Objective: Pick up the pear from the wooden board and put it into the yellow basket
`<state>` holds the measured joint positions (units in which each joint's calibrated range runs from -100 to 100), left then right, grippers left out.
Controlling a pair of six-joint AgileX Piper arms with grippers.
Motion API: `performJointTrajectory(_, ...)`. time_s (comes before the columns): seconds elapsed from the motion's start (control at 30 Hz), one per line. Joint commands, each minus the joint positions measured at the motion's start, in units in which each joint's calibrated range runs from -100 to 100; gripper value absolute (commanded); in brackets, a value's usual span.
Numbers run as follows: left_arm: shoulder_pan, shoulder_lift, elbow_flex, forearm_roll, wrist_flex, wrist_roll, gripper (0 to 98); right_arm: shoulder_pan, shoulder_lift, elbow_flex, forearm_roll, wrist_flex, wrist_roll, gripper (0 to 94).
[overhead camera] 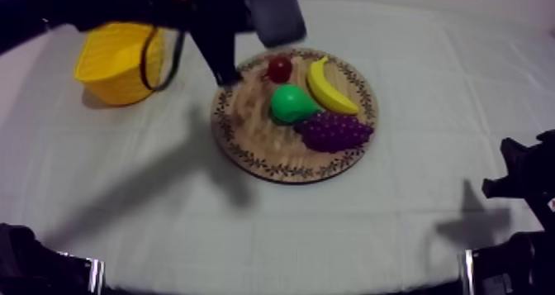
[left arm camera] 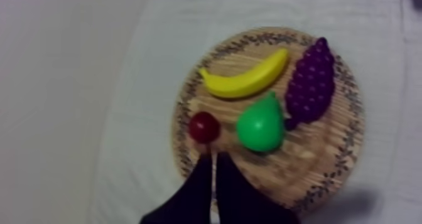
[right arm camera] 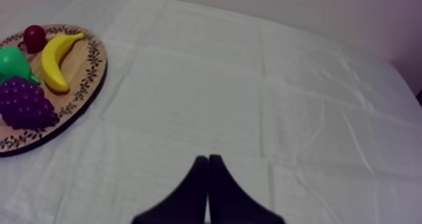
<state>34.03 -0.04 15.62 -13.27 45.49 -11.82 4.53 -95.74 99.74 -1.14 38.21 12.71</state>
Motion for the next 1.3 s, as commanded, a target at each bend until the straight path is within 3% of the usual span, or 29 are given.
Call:
performJointTrajectory(0.0,0.20,1.27,1.96,-0.07,-0.39,1.03,1.1,-0.01,-0.02,0.04,0.00,0.01,0.01,0.3)
performJointTrajectory(0.1,0.31,2.54,3.47,-0.06,-0.08,2.37,7.1,-0.01,-0.02,0.04,0.00,0.01,0.01,0.3)
performJointTrajectory(0.13,0.31,2.84,3.80,-0.07,0.03,2.78,15.0,-0.01,-0.02,0.04,0.00,0.01,0.01,0.3)
performJointTrajectory(0.3,0.24,3.64,5.15,0.59,-0.91,3.01,73.7,-0.01,-0.02,0.04,0.00,0.01,0.01,0.3)
performJointTrajectory(0.4,-0.11,3.95,5.91,2.30,-3.12,1.92,88.4,-0.01,-0.02,0.04,0.00,0.01,0.01,0.3)
performJointTrajectory(0.57,-0.35,4.65,6.00,4.40,-4.98,-0.26,95.2,-0.01,-0.02,0.04,0.00,0.01,0.01,0.3)
performJointTrajectory(0.83,-0.65,6.94,4.78,5.47,-3.91,-1.39,96.4,-0.01,-0.02,0.04,0.00,0.01,0.01,0.3)
performJointTrajectory(1.27,-0.83,19.16,-8.17,5.57,6.64,-1.36,96.0,-0.01,-0.02,0.04,0.00,0.01,0.01,0.3)
